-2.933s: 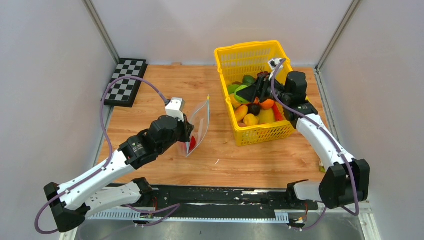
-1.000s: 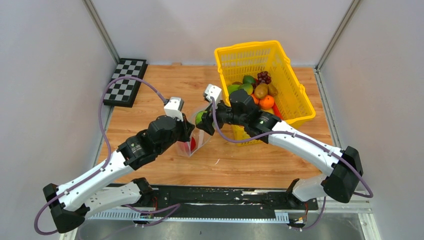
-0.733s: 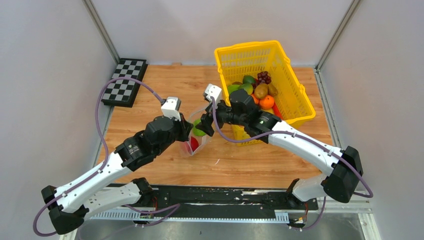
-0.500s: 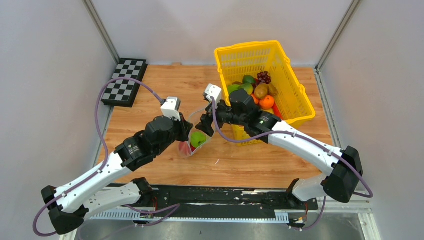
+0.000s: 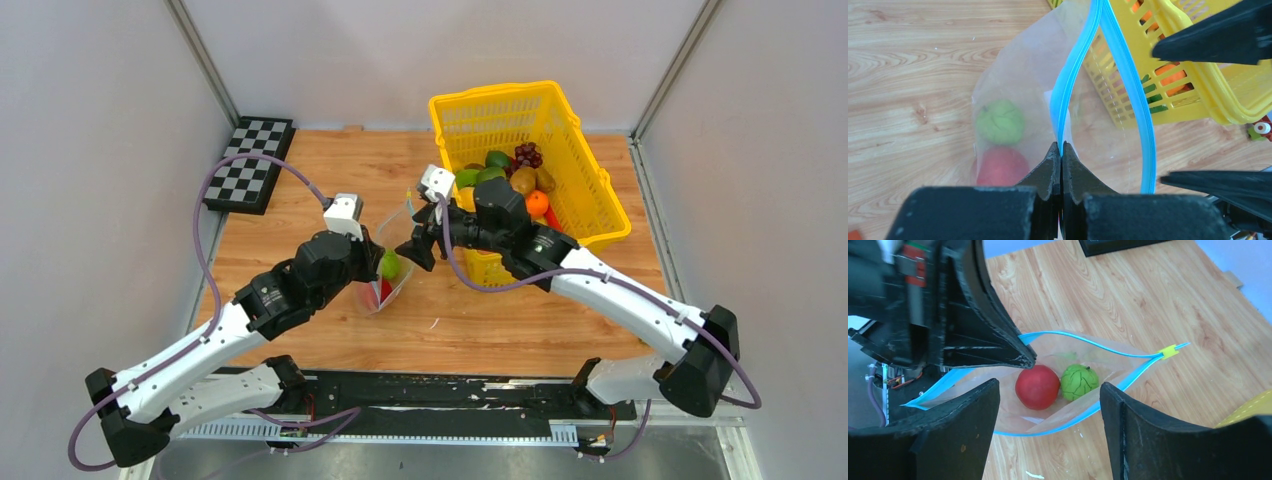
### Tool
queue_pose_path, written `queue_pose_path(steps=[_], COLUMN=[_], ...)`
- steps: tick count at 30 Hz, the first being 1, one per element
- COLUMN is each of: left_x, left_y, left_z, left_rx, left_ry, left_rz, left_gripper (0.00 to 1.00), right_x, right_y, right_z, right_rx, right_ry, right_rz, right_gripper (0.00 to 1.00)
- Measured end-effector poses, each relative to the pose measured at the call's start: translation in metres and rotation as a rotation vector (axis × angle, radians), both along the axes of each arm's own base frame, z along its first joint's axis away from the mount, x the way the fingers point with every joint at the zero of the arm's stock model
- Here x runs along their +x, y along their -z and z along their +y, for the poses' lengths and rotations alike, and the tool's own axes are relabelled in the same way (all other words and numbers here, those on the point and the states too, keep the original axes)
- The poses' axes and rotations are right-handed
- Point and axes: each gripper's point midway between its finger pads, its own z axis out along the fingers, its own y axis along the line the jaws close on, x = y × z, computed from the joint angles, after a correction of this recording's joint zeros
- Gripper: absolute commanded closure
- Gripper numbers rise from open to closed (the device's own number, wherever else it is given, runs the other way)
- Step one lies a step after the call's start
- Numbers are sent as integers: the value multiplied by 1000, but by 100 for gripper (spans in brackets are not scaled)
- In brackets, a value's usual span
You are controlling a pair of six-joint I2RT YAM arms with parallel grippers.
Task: Place the food in the zip-top bag and seal the zipper
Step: Place the fake fruit in the zipper food storage bag, then pick up the fake vegetable from the bin.
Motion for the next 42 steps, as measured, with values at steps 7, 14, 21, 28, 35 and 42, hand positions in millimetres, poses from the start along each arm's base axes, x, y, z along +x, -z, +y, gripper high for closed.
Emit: queue_pose_path(steps=[7, 14, 21, 28, 35, 42], left_x=[1, 1, 1, 0, 0, -1], left_y=[2, 2, 1, 1, 1, 0], left_z=[0, 0, -1, -2, -3, -2], left_rx=[6, 4, 2, -1, -1, -6], left_ry=[-2, -2, 1, 9, 10, 11], left_rz=[4, 4, 4, 6, 7, 4], left_gripper=[100, 100, 100, 100, 100, 100], right_x=[-16, -5, 41, 90, 157, 216], right_y=[-41, -55, -50, -37, -8, 39], right_z=[-17, -37, -75, -127, -202, -244], right_rx=[109, 141, 98, 42, 23, -48], right_ry=[-6, 117, 453, 732, 1011, 1169], right_rz=[-85, -134, -148, -101, 46, 216], right_gripper=[19, 11, 8, 3, 1, 1])
